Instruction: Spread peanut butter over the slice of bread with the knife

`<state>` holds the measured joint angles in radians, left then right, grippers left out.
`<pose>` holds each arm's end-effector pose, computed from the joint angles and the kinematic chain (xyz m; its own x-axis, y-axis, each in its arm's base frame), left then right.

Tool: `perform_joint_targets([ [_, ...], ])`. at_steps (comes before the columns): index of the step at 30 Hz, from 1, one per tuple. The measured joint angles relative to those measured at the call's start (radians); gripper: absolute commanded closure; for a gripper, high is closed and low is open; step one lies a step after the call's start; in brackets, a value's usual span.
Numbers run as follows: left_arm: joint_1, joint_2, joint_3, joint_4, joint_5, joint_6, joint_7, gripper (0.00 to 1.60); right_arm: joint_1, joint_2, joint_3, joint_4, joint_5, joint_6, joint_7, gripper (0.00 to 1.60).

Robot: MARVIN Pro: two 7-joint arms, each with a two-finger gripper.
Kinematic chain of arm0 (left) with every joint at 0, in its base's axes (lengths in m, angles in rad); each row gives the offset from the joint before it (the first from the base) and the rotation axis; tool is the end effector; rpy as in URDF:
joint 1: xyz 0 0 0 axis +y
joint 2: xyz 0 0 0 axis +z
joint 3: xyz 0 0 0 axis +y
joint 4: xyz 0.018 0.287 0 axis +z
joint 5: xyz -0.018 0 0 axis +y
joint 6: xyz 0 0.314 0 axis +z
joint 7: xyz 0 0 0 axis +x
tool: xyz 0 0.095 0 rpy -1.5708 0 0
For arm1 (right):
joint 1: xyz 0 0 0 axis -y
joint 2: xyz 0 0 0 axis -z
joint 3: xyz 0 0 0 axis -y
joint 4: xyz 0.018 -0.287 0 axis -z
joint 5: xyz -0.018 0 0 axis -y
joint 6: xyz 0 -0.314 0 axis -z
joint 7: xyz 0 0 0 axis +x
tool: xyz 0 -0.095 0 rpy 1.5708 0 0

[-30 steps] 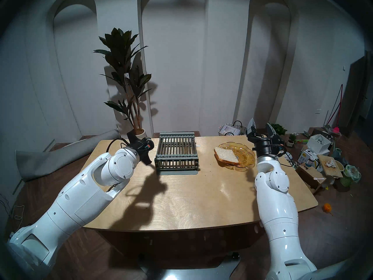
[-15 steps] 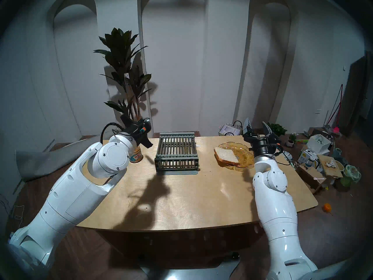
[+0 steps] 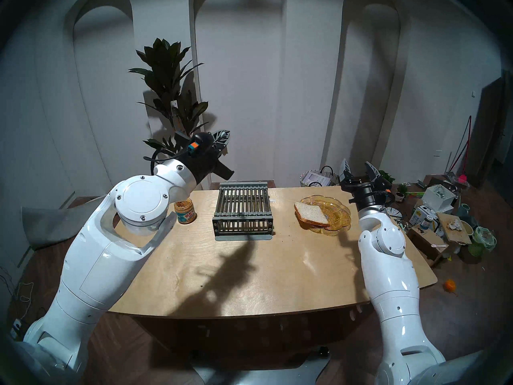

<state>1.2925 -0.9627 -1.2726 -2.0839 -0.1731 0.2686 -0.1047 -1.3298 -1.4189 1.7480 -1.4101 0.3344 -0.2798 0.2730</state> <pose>0.4035 -0.0346 -0.0667 -0.4208 -0.3602 0.8326 -0.3358 -0.7907 -0.5118 0.4788 -0.1082 -0.2166 -0.4080 -0.1424 0.9018 0.0795 -0.9895 -0.1204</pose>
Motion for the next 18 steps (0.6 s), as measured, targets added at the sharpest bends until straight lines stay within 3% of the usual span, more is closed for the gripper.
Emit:
perform_joint_targets([
  [7,-0.022,-0.047,-0.005,0.029,-0.114,-0.039,-0.046,1.6,0.062,0.064,0.035,0.064,0.013,0.128,0.024,0.0],
  [18,-0.084,-0.137,0.035,0.166,-0.258,-0.063,-0.115,1.6,0.14,0.136,0.095,0.169,0.087,0.352,0.043,0.0],
])
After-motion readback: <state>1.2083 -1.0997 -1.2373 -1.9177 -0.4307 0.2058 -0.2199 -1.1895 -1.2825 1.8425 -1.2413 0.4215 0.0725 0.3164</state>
